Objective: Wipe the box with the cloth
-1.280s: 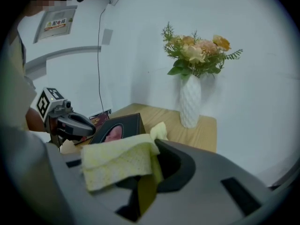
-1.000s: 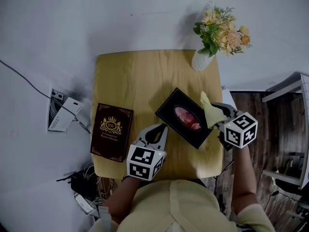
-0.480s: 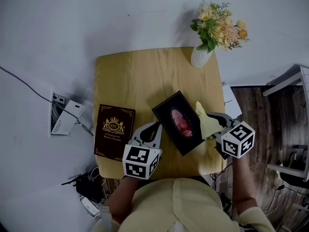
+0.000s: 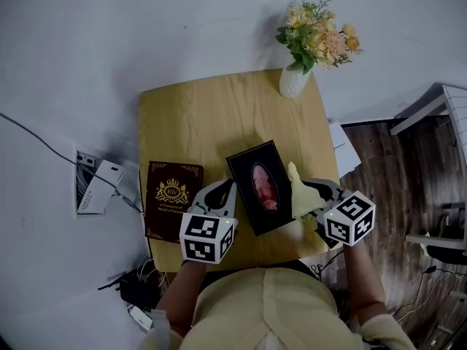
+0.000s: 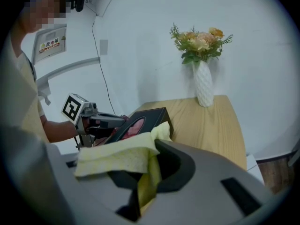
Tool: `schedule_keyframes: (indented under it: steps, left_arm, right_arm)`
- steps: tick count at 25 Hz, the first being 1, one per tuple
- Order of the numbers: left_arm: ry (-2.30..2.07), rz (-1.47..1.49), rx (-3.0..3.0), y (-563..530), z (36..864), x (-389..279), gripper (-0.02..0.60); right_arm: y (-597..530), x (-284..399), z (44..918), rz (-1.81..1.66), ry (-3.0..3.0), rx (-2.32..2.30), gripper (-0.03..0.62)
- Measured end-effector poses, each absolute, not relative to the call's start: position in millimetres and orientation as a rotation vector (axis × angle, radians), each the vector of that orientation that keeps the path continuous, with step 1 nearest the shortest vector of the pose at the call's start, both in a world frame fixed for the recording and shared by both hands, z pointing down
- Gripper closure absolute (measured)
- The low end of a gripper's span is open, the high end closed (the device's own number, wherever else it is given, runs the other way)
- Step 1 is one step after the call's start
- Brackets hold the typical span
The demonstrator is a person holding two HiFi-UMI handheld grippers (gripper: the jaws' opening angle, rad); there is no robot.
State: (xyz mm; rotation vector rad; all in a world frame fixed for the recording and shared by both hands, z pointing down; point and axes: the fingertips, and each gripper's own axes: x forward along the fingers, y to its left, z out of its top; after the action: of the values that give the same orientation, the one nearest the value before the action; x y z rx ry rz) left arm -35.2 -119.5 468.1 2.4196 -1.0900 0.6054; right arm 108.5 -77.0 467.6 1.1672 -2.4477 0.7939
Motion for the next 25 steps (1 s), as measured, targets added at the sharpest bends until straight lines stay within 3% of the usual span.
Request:
schedule_keyframes:
  steps: [17, 25]
  left_arm:
    - [-1.054, 0.628, 2.474, -127, 466, -50, 0.559]
    - [-1.044, 0.59, 2.509, -123, 455, -49, 0.558]
  right_arm:
    - [-43, 73, 470, 0.882, -2.45, 1.182, 0.554]
    - [-61, 100, 460, 0.83, -2.447, 1.332, 0.554]
